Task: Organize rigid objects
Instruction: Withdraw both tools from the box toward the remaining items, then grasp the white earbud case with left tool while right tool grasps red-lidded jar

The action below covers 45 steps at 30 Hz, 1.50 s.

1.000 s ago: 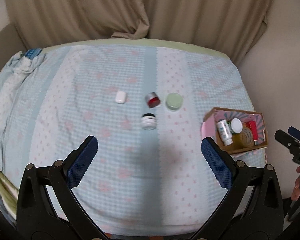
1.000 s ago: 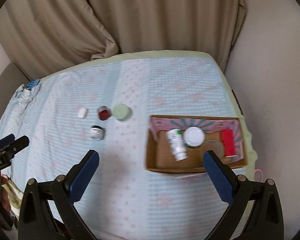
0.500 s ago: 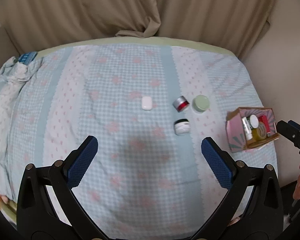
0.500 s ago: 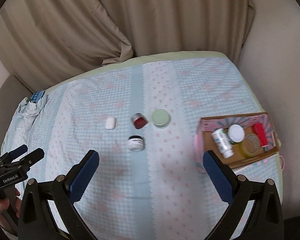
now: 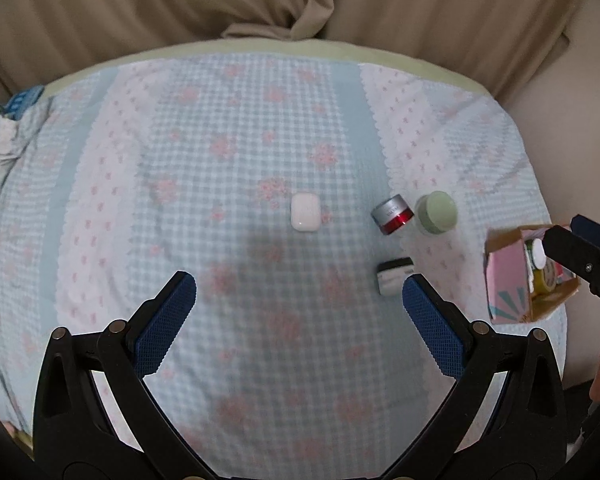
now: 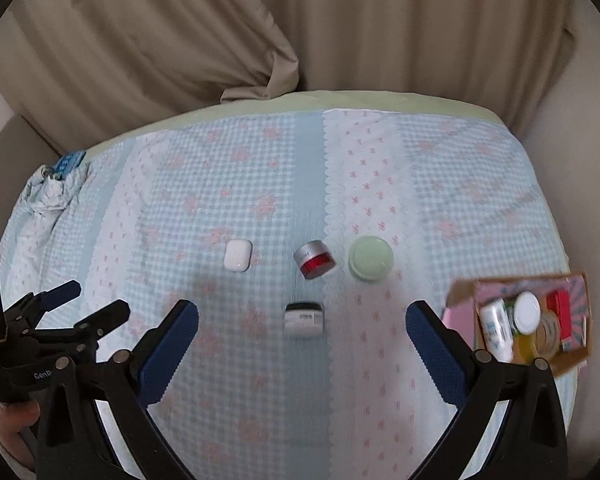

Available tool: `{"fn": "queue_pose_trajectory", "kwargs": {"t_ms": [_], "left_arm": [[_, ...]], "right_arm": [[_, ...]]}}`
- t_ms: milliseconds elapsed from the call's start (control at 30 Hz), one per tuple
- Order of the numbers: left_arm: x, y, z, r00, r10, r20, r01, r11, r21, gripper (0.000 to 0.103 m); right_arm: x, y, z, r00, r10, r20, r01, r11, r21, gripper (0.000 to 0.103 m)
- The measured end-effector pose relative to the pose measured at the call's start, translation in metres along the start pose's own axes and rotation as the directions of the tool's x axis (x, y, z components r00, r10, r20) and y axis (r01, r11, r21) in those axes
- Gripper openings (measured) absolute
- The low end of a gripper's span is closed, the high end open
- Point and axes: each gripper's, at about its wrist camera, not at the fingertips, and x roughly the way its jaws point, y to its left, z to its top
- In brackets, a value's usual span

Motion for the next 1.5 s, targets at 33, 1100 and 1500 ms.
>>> {"fn": "queue_pose_trajectory", "kwargs": {"t_ms": [33,1100,1500], "left_arm": [[0.011,-0.001,0.004,1.000,0.000,-0.008,0.000,1.000,-0.001,0.103],[0.260,-0.029,0.039,0.987,0.075,-0.139,-0.070,0.997,0.035,0.055],[0.231,-0.009,0.039,0.993,0.037,-0.114,-0.036,0.999,0.014,0.041]], "right_arm": [[0.010,0.000,0.005,1.000,-0.003,-0.011,0.003,1.000,-0.010,0.103],[0.288,-0.007,0.019,0.959,-0.035,-0.281,-0.064,0.939,-0.337,0.060],[0.285,0.002,0.014,0.957,-0.075,-0.281,-0.023,0.943,-0.333,0.051]]}}
